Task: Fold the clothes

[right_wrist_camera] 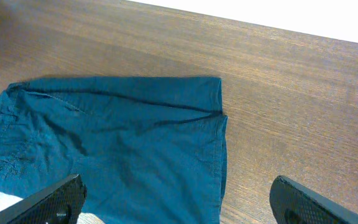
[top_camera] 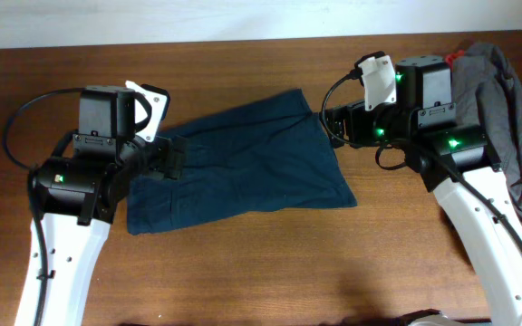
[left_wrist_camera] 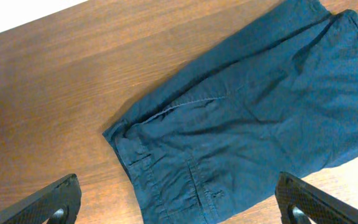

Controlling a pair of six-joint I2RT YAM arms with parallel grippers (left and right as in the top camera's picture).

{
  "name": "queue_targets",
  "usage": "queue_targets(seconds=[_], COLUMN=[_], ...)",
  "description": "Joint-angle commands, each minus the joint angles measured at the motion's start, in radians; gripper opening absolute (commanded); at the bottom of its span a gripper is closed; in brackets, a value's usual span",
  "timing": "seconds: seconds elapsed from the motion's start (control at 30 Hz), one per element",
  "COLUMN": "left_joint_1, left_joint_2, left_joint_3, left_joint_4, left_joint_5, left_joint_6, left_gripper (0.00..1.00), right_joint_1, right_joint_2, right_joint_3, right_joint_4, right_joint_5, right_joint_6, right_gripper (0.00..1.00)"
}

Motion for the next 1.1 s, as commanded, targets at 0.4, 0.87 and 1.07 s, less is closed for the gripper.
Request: queue_targets(seconds=[0.4, 0.87, 1.07], left_joint_1=[0.004, 0.004, 0.004], left_joint_2=[0.003, 0.003, 0.003], left_joint_3=[-0.002, -0.002, -0.002], left_joint_4=[-0.002, 0.021, 0.002], left_joint_5=[-0.011, -0.034, -0.045], left_joint_6=[-0.009, -0.005, -0.005], left_gripper=[0.99, 0.99, 0.99], right_joint_1=[0.0, 0.0, -0.003], right_joint_2=[0.0, 0.001, 0.085], right_joint_3=[0.0, 0.0, 0.0], right_joint_4=[0.0, 0.04, -0.037], right_joint_5=[0.013, -0.006, -0.059], right_joint_6=[-0.003, 0.101, 0.196], right_gripper=[0.99, 0.99, 0.99])
